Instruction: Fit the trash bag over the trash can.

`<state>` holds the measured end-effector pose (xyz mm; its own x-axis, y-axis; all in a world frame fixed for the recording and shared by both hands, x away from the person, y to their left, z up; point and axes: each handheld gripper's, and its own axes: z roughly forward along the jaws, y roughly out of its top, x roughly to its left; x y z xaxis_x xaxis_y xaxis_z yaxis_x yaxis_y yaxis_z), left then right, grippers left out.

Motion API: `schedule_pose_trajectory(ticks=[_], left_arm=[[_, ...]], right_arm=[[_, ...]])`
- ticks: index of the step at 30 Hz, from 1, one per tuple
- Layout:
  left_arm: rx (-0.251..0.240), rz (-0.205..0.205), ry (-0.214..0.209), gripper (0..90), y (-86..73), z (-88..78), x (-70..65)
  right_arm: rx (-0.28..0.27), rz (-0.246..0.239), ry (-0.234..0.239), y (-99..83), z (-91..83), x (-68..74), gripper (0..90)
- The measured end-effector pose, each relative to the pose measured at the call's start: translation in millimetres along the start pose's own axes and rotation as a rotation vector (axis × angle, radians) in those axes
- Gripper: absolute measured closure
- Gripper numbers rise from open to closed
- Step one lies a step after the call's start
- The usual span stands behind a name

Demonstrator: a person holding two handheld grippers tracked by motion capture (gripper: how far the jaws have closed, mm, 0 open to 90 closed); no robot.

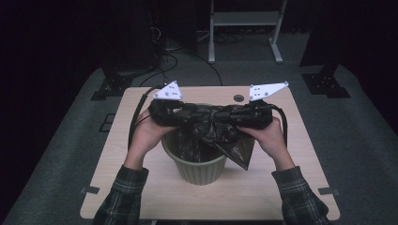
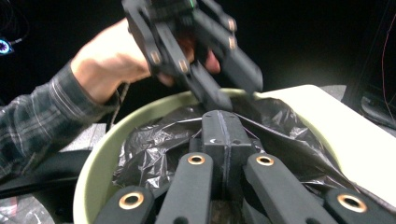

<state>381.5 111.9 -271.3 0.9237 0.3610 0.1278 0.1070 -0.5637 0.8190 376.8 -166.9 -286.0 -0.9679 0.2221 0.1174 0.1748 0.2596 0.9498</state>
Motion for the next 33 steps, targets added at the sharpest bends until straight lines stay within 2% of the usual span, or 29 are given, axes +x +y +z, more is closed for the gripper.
schedule_pose_trajectory(ticks=[4, 9, 11, 13, 15, 19, 21, 25, 27, 30, 31, 33], left_arm=[[0.080, 0.031, -0.046, 68.2, -1.8, 16.3, -7.7], [0.121, 0.055, -0.054, 68.3, -5.6, 20.5, -16.4], [0.110, 0.067, -0.037, 67.2, -7.3, 18.4, -19.5], [0.102, 0.068, 0.005, 58.6, -9.4, 11.5, -20.8], [0.083, 0.049, 0.041, 50.4, -14.2, 0.7, -18.9], [0.016, -0.014, 0.052, 39.2, -24.5, -24.0, -12.4], [-0.025, -0.042, 0.033, 36.6, -25.6, -30.9, -11.4], [-0.083, -0.062, -0.048, 34.7, -20.6, -30.1, -13.9], [-0.093, -0.063, -0.075, 32.1, -17.1, -26.7, -14.9], [-0.080, -0.071, -0.107, 31.7, -12.8, -16.3, -15.8], [-0.061, -0.069, -0.126, 34.8, -11.7, -11.5, -15.9], [-0.040, -0.063, -0.149, 48.7, -10.0, -2.9, -18.1]], right_arm=[[-0.033, -0.001, -0.002, 7.8, -2.7, -1.2, 90.0], [-0.060, -0.006, 0.002, 23.5, 10.9, -6.2, 90.0], [-0.068, -0.002, 0.006, 27.8, 21.0, -9.1, 90.0], [-0.061, -0.003, 0.011, 29.2, 30.8, -10.7, 90.0], [-0.040, -0.006, 0.000, 28.4, 37.9, -10.5, 90.0], [-0.012, 0.000, -0.020, 25.3, 45.2, -12.6, 90.0], [-0.012, 0.005, -0.015, 25.0, 48.0, -13.6, 90.0], [-0.013, -0.002, -0.011, 27.4, 53.8, -11.7, 90.0], [-0.006, -0.011, -0.019, 28.8, 56.1, -10.9, 90.0], [-0.007, -0.014, -0.012, 30.7, 57.5, -10.5, 90.0], [-0.011, -0.013, -0.007, 31.4, 57.8, -10.3, 90.0], [-0.017, -0.016, -0.002, 33.1, 58.3, -9.7, 90.0]])
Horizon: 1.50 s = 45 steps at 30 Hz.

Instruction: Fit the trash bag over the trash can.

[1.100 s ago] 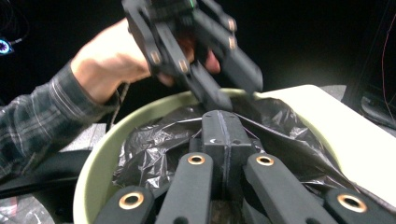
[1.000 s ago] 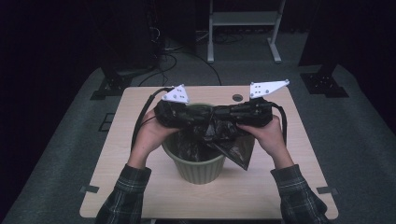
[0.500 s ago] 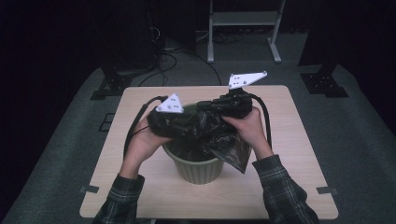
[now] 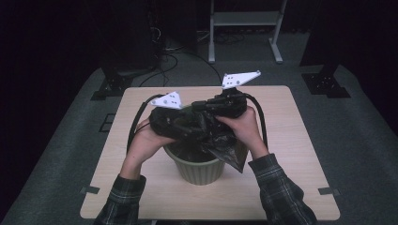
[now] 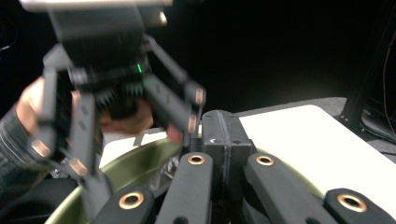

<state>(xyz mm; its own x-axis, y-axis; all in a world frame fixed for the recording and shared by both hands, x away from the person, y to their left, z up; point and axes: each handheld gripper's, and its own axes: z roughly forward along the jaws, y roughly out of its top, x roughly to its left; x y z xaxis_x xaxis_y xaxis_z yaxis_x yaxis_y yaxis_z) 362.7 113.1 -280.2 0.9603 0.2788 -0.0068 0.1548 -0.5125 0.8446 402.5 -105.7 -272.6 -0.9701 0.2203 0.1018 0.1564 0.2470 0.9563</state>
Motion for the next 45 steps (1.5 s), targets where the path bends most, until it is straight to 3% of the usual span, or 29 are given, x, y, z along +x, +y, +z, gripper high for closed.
schedule_pose_trajectory(ticks=[4, 5, 8, 14, 19, 25, 33, 38, 42, 45], left_arm=[[0.022, 0.009, -0.021, 78.2, 1.0, 8.6, -0.4], [0.027, 0.008, -0.004, 83.9, 0.7, 9.0, -0.3], [0.029, 0.001, 0.022, 89.6, -3.0, 5.9, 4.0], [0.036, -0.020, 0.067, 89.9, -12.9, -4.2, 11.2], [0.028, -0.029, 0.105, 89.9, -21.3, -18.2, 13.4], [0.014, -0.044, 0.137, 89.8, -28.5, -32.9, 15.3], [0.015, -0.045, 0.139, 89.8, -28.6, -34.2, 16.0], [0.014, -0.044, 0.137, 89.8, -29.2, -35.0, 16.0], [0.013, -0.040, 0.132, 89.4, -30.3, -35.8, 14.6], [0.008, -0.031, 0.133, 79.9, -30.3, -37.9, 13.7]], right_arm=[[-0.002, -0.010, 0.002, 2.1, 0.0, 1.8, 89.8], [-0.001, -0.009, -0.001, 2.1, -1.0, 2.0, 81.8], [0.003, 0.006, -0.004, 0.5, -8.5, 1.0, 76.9], [-0.029, 0.017, -0.037, -7.8, -41.9, 1.2, 69.8], [-0.021, 0.024, -0.095, -20.7, -73.2, 1.7, 68.2], [-0.025, 0.070, -0.151, -42.9, -99.3, -3.8, 67.0], [-0.061, 0.080, -0.191, -50.3, -113.4, -5.3, 65.5], [-0.050, 0.086, -0.211, -49.9, -111.4, -10.2, 68.3], [-0.041, 0.103, -0.240, -53.2, -107.9, -16.2, 88.2], [-0.046, 0.104, -0.248, -52.8, -105.9, -18.9, 90.0]])
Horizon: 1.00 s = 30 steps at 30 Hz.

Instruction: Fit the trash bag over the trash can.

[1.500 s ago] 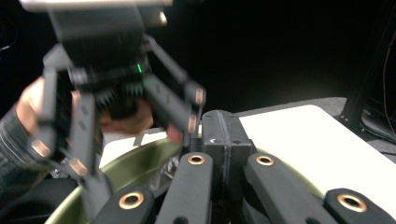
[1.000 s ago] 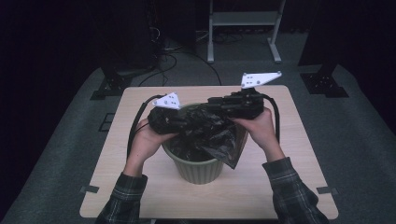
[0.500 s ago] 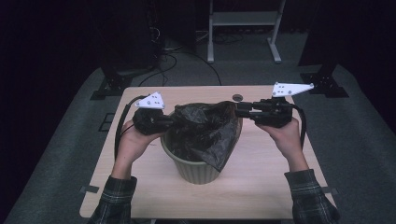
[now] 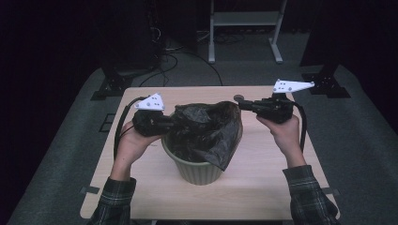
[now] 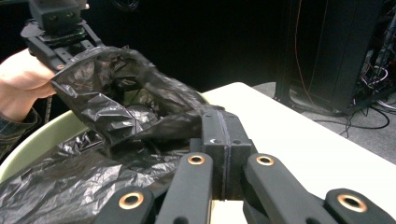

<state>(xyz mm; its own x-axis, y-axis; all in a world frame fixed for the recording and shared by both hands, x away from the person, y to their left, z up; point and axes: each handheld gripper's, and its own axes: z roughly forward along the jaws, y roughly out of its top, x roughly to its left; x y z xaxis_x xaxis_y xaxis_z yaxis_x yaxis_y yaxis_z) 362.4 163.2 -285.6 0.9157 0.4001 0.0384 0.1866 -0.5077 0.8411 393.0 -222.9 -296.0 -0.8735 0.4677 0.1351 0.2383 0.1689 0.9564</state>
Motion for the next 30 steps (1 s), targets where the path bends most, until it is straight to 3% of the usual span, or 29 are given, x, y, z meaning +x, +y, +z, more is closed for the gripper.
schedule_pose_trajectory(ticks=[4, 6, 9, 13, 18, 23, 30], left_arm=[[-0.018, 0.010, 0.003, 68.9, 3.0, -7.5, -3.1], [-0.034, 0.019, 0.029, 51.8, 4.6, -12.7, -3.5], [-0.065, 0.020, 0.060, 39.5, 10.4, -23.6, -1.7], [-0.078, 0.043, 0.072, 37.8, 27.3, -30.9, 0.5], [-0.104, 0.058, 0.054, 37.6, 53.5, -25.4, 3.3], [-0.120, 0.073, 0.026, 37.6, 76.6, -6.7, 6.8], [-0.070, 0.097, -0.007, 38.6, 101.3, 28.7, 11.1]], right_arm=[[0.002, -0.006, -0.005, 2.1, 5.2, 0.3, 90.0], [0.004, -0.007, 0.001, 2.5, 7.5, 0.3, 90.0], [0.010, -0.010, 0.010, 2.1, 10.3, 1.6, 90.0], [0.017, -0.026, 0.041, 1.6, 13.7, 5.4, 84.7], [0.024, -0.029, 0.062, 2.2, 13.5, 8.6, 80.8], [0.027, -0.031, 0.073, 1.6, 14.3, 9.0, 79.7], [0.029, -0.035, 0.078, 1.7, 13.7, 11.5, 79.6]])
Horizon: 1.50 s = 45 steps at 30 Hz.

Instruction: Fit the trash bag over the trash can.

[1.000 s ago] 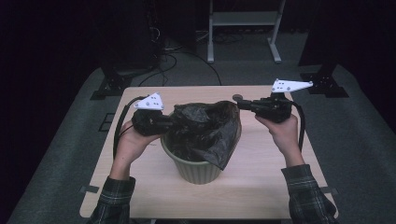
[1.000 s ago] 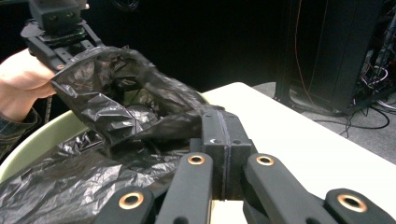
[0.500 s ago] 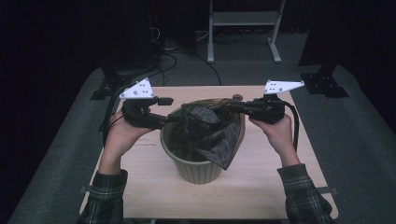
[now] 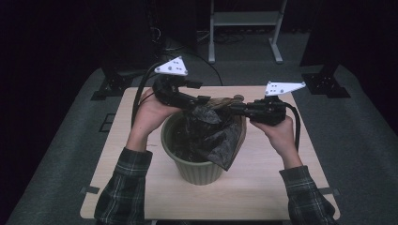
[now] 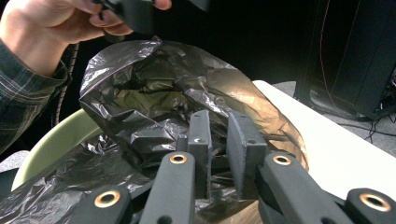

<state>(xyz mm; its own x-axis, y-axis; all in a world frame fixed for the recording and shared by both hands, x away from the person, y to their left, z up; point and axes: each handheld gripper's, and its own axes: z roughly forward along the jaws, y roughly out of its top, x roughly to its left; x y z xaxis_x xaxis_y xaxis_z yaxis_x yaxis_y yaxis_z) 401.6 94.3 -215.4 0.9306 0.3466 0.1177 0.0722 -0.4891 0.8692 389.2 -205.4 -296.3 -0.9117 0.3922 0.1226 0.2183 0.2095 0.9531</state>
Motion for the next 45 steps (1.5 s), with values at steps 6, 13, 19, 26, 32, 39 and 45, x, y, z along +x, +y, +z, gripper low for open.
schedule_pose_trajectory(ticks=[6, 13, 19, 26, 32, 39, 45], left_arm=[[0.058, 0.004, -0.013, 40.5, 3.9, 25.9, 3.7], [0.148, 0.010, -0.031, 53.5, -0.1, 43.7, 2.1], [0.183, 0.011, -0.048, 86.2, -3.9, 45.6, 0.1], [0.145, -0.005, -0.069, 89.4, -9.9, 37.3, -3.2], [0.123, -0.007, -0.075, 89.2, -12.8, 29.7, -5.8], [0.100, -0.007, -0.099, 89.2, -15.6, 26.4, -13.1], [0.085, -0.003, -0.105, 89.2, -14.8, 21.2, -17.9]], right_arm=[[0.009, -0.006, 0.006, -1.3, -3.1, 4.7, 75.7], [0.026, 0.005, 0.011, -7.5, -12.5, 7.5, 69.7], [0.039, 0.020, 0.013, -13.8, -12.2, 8.9, 64.7], [0.059, 0.046, 0.002, -16.2, -0.7, 6.5, 61.8], [0.058, 0.078, 0.003, -17.0, 7.5, 3.8, 55.7], [0.049, 0.092, -0.014, -14.1, 18.5, 5.3, 55.7], [0.057, 0.096, -0.069, -12.1, 27.5, 5.1, 73.0]])
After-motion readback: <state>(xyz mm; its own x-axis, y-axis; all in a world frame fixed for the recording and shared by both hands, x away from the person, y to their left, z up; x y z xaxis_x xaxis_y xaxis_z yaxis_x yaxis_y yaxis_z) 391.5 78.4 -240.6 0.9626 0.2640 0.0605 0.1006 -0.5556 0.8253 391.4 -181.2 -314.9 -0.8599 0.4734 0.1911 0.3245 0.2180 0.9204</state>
